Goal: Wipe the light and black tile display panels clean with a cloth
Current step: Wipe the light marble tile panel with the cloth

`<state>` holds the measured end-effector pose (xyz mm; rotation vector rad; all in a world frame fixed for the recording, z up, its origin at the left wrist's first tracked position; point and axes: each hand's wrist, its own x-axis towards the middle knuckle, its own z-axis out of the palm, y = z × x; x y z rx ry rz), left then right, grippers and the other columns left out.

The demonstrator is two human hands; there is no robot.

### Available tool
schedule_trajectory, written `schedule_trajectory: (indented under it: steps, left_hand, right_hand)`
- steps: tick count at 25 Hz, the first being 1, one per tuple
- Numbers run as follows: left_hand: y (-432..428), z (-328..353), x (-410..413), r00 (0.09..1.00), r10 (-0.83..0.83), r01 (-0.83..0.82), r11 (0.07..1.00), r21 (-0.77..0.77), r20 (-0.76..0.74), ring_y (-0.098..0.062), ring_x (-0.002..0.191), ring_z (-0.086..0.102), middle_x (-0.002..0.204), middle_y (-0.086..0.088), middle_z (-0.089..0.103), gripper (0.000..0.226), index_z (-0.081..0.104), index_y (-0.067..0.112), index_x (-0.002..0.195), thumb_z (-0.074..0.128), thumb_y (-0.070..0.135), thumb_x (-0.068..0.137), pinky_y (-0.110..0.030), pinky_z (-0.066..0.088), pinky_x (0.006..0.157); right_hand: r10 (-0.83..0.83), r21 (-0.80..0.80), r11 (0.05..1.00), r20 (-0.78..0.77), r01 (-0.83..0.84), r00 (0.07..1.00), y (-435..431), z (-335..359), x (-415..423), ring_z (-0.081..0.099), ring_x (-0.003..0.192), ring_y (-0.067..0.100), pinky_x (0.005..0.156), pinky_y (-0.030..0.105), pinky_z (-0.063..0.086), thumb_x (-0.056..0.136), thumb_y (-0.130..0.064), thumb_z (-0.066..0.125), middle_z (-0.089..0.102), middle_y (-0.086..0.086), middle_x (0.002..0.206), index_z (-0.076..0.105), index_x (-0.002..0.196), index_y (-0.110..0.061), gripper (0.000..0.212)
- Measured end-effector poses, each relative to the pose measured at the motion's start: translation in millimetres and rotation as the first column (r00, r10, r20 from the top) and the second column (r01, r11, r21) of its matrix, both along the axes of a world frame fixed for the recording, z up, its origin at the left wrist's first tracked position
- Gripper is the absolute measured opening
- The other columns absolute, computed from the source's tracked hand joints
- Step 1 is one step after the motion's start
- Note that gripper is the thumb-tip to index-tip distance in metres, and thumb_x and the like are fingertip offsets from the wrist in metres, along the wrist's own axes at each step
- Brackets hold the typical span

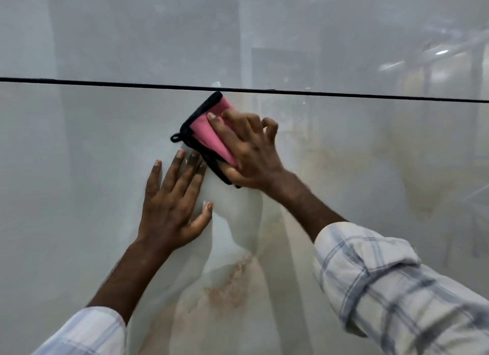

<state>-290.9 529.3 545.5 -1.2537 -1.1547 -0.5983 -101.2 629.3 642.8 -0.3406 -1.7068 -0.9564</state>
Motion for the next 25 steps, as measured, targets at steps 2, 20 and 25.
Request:
schedule_trajectory:
  steps: [2,20,25]
  left_hand:
    - [0,0,-1,1.0,-0.001,0.001,1.0,-0.022,0.0,-0.037,0.158,0.021,0.17,-0.018,0.025,0.075,0.035,0.003,0.16,0.05,0.043,0.098,-0.064,0.019,0.125]
    - [-39,-136,-14,0.997,0.024,-0.004,0.966,-0.257,0.073,-0.04,0.159,0.014,0.172,-0.019,0.019,0.082,0.027,0.003,0.162,0.053,0.043,0.096,-0.062,0.009,0.127]
    - [-45,-164,-20,0.997,0.048,-0.03,0.966,-0.257,0.066,-0.04,0.159,0.016,0.17,-0.019,0.022,0.081,0.029,0.003,0.162,0.057,0.041,0.096,-0.06,0.006,0.128]
  right_hand:
    - [-0.028,-0.028,0.999,-0.02,0.027,0.999,27,-1,40,0.052,0.123,0.031,0.089,0.049,0.033,0.083,-0.058,0.063,0.052,0.007,0.145,0.052,0.15,-0.024,0.076]
    - [-0.117,-0.443,0.842,-0.707,-0.308,0.698,38,-172,52,0.047,0.124,0.033,0.094,0.051,0.038,0.075,-0.042,0.068,0.048,0.016,0.135,0.05,0.137,-0.021,0.068]
    - [0.095,-0.149,0.986,0.104,-0.079,0.99,6,-245,21,0.048,0.119,0.03,0.088,0.046,0.027,0.074,-0.051,0.07,0.043,0.007,0.136,0.048,0.143,-0.023,0.078]
